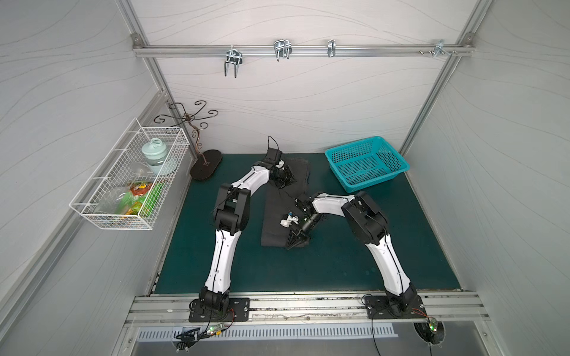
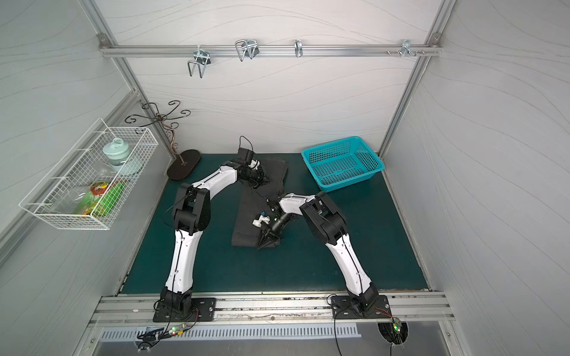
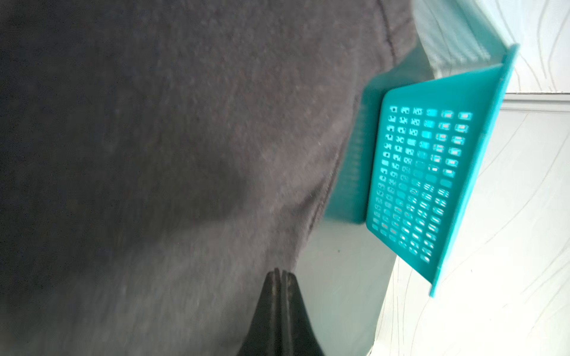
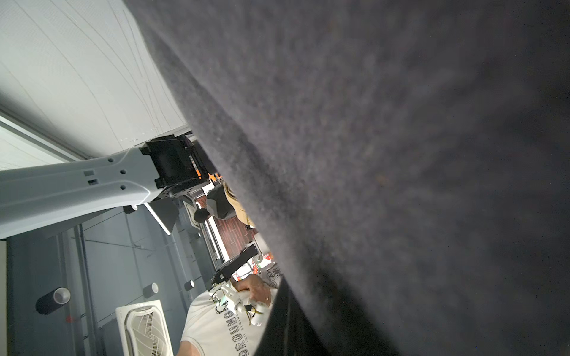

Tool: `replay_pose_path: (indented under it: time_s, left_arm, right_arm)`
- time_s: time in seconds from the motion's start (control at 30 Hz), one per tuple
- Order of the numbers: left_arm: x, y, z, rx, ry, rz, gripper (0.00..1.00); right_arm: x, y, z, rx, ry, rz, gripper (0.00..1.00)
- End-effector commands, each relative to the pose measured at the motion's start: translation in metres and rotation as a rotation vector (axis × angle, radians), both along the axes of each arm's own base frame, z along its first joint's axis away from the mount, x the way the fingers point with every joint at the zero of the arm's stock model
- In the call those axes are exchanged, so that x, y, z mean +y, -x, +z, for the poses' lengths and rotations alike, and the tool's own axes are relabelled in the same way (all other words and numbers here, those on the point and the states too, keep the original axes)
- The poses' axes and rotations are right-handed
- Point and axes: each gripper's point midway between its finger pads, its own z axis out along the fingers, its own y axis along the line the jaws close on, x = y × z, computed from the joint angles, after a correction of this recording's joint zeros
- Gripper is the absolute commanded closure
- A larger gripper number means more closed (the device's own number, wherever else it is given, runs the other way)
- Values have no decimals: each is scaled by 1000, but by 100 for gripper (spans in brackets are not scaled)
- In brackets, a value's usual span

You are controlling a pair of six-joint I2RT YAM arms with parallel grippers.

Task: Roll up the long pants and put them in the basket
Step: Roll the long pant at the center of the board.

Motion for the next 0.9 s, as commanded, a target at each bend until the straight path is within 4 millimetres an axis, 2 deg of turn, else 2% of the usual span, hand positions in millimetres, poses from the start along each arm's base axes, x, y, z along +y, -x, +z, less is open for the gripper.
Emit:
replay_pose_path:
  time_s: [0.0, 0.07, 0.13, 0.27, 0.43, 0.7, 0.87]
  left_arm:
    - [12, 12, 43, -55, -17, -11, 98]
    - [21, 24, 50, -41, -26, -9, 93]
    - [30, 44, 48, -6, -36, -12, 92]
    - [37, 90, 43, 49, -28, -24, 100]
    - [52, 145, 13, 138, -55, -14, 100]
    - [50, 186, -20, 238, -29, -43, 100]
    - [48, 191, -25, 254, -29, -63, 100]
  right_arm:
    - [-18, -3, -52, 32, 165, -30, 100]
    - [-21, -5, -52, 29, 174, -33, 100]
    - [-24, -8, -51, 21, 185, -36, 100]
    - [-30, -16, -47, 5, 192, -49, 100]
    - [-37, -28, -46, -4, 203, -75, 100]
    - [-41, -38, -48, -12, 229, -72, 100]
    - [-40, -41, -48, -10, 230, -74, 100]
